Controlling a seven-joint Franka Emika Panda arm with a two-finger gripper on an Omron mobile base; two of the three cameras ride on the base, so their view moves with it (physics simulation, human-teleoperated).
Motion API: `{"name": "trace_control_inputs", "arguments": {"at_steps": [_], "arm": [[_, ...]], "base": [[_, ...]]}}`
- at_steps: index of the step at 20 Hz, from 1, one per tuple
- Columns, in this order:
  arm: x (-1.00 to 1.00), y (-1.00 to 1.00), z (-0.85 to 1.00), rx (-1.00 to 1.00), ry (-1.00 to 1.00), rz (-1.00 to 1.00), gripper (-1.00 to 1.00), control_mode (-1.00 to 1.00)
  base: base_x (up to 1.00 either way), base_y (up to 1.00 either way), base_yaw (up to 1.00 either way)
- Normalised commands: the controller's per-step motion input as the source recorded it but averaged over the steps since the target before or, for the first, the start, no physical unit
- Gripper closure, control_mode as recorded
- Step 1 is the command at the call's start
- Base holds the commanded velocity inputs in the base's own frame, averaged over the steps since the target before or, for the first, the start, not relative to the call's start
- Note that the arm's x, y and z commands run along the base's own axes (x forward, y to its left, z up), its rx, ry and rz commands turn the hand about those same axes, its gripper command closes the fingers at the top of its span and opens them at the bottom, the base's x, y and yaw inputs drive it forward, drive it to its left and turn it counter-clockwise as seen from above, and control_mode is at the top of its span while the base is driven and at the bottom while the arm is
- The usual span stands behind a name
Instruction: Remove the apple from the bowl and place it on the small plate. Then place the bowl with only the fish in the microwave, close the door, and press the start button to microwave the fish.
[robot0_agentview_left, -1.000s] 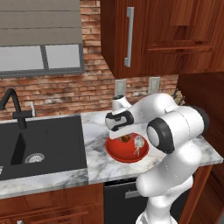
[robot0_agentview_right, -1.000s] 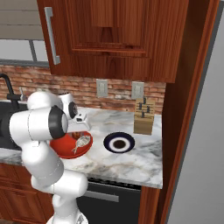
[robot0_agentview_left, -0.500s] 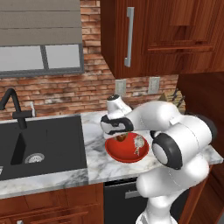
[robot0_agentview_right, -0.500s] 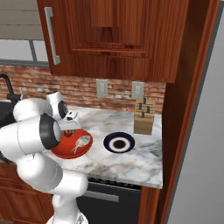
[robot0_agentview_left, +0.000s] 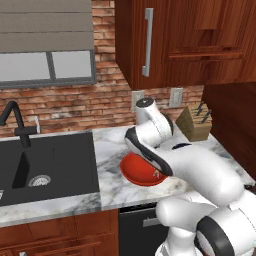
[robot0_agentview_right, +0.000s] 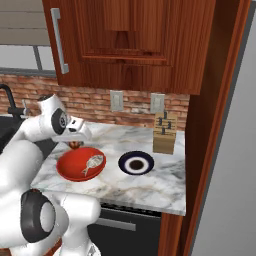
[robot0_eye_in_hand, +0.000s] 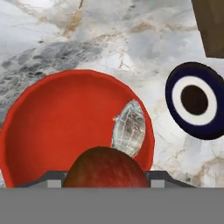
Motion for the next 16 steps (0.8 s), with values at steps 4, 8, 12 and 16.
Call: {"name": "trace_control_inputs", "arguments": {"at_steps": [4, 8, 12, 16], "arm": [[-0.11, -1.0, 0.19, 0.17, -0.17, -0.06, 1.0, -1.0], [0.01, -1.0, 0.0, 0.22, 0.0, -0.09, 1.0, -1.0], [0.25, -1.0, 0.0, 0.23, 0.0, -0.07, 1.0, -1.0], [0.46, -0.99, 0.0, 0.21, 0.0, -0.1, 1.0, -1.0]], "base": [[0.0, 0.0, 0.0], [0.0, 0.0, 0.0], [0.0, 0.0, 0.0], [0.0, 0.0, 0.0]]}}
